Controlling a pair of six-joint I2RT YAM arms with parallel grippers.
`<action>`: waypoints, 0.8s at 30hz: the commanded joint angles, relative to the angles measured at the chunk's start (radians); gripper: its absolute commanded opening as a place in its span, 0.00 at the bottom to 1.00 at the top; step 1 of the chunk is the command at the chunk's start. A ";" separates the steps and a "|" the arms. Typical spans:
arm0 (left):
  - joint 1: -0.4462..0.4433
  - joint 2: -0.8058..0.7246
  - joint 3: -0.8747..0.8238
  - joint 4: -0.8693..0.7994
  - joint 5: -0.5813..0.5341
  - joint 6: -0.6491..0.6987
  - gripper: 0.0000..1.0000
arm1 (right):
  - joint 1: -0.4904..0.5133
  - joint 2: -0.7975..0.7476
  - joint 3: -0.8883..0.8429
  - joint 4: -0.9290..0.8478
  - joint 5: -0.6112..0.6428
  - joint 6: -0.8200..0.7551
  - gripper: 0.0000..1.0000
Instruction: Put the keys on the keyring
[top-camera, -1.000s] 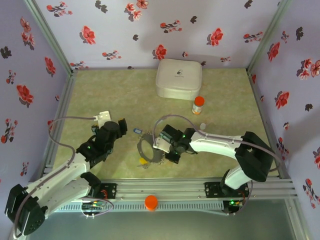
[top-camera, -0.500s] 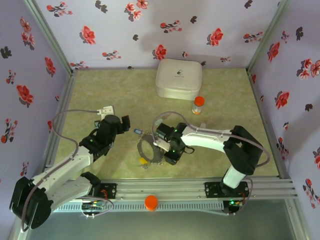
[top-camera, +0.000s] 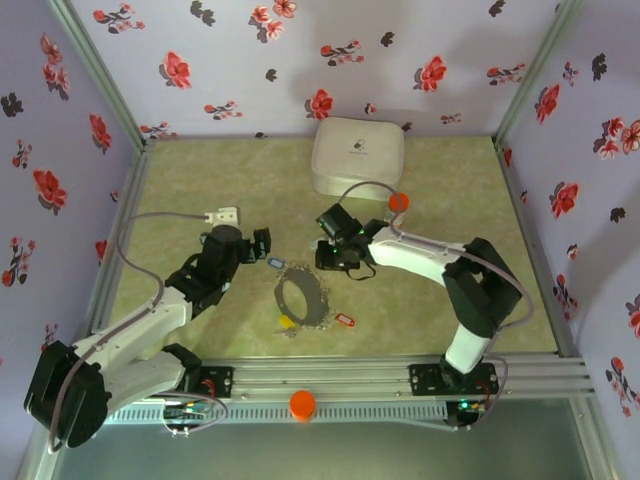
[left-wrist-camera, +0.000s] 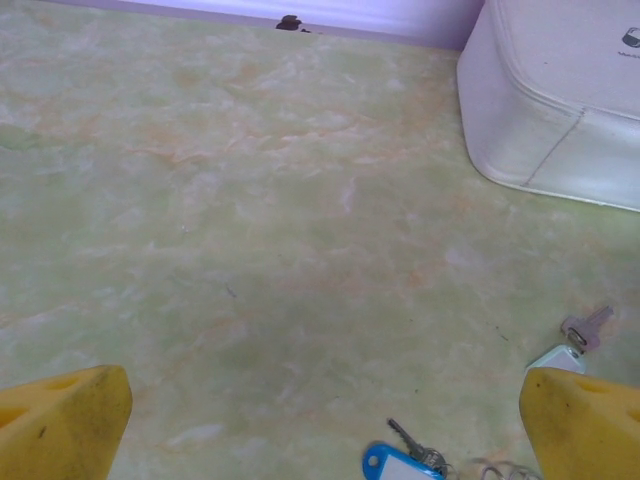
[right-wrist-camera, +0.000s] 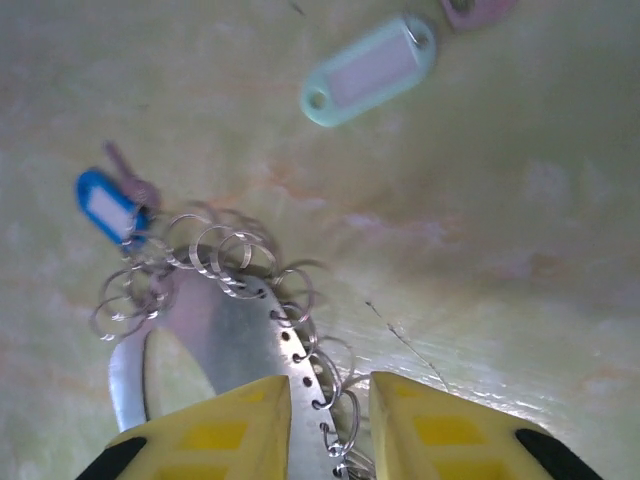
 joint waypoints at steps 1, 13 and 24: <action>0.010 0.012 -0.013 0.051 0.026 -0.009 1.00 | 0.014 0.009 -0.012 0.001 -0.012 0.201 0.28; 0.009 0.026 -0.013 0.069 0.031 -0.011 1.00 | 0.016 0.054 -0.016 -0.055 0.008 0.209 0.30; 0.010 0.011 -0.003 0.039 0.028 -0.018 1.00 | 0.022 0.059 -0.049 -0.020 -0.056 0.204 0.23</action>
